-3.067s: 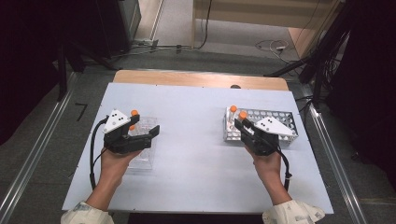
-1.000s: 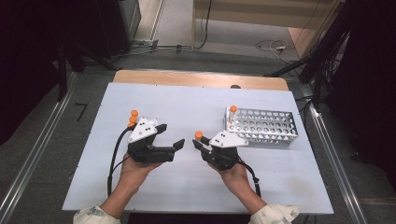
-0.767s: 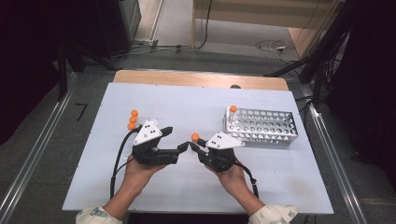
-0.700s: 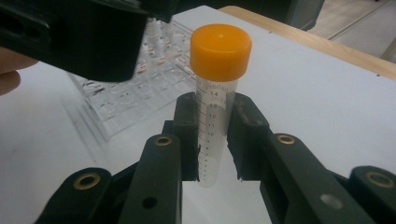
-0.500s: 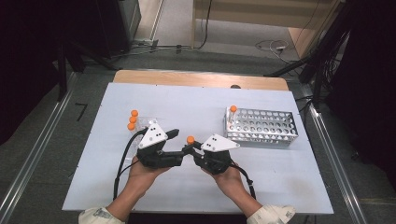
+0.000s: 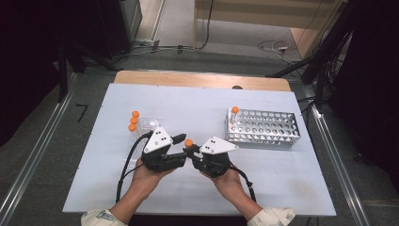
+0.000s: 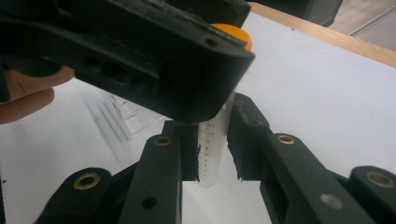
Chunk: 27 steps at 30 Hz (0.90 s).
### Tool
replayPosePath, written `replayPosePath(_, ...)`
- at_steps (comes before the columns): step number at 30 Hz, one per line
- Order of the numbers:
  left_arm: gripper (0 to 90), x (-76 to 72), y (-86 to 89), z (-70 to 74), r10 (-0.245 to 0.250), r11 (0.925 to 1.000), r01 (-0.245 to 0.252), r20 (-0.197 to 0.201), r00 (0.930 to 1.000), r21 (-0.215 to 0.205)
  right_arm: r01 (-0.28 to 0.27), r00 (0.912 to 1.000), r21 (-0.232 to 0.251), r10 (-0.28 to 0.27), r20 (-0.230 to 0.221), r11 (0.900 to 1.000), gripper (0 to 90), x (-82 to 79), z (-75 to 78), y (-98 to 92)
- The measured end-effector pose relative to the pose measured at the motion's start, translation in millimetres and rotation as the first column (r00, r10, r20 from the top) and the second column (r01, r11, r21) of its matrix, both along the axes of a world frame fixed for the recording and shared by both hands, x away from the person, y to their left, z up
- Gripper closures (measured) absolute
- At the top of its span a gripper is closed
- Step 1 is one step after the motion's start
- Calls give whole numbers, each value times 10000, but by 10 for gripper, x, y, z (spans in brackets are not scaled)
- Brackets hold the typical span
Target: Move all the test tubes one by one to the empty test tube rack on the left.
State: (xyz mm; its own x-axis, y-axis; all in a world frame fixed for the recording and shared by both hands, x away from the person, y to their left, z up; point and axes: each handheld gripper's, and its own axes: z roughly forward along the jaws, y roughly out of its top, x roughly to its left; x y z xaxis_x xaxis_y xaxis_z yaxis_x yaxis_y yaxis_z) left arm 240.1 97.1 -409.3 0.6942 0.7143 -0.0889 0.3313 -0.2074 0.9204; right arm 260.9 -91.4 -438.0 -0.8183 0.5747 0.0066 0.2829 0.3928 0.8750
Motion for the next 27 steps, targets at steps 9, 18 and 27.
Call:
replayPosePath(9, 653, -2, -11, -18, -15, 10000, 15, -14, 10000, 30, -144, 9999, 3, 144, -27, 9999, 721, -20, 1, 18)
replayPosePath(18, 706, -5, 3, -8, 61, 9996, -62, 47, 10000, 259, -183, 9997, 65, 184, -136, 9998, 710, -16, -1, 18)
replayPosePath(27, 708, 52, 348, 136, 365, 9992, -367, -195, 9991, -131, -110, 9985, 73, 113, -543, 9999, 259, 69, 12, -50)
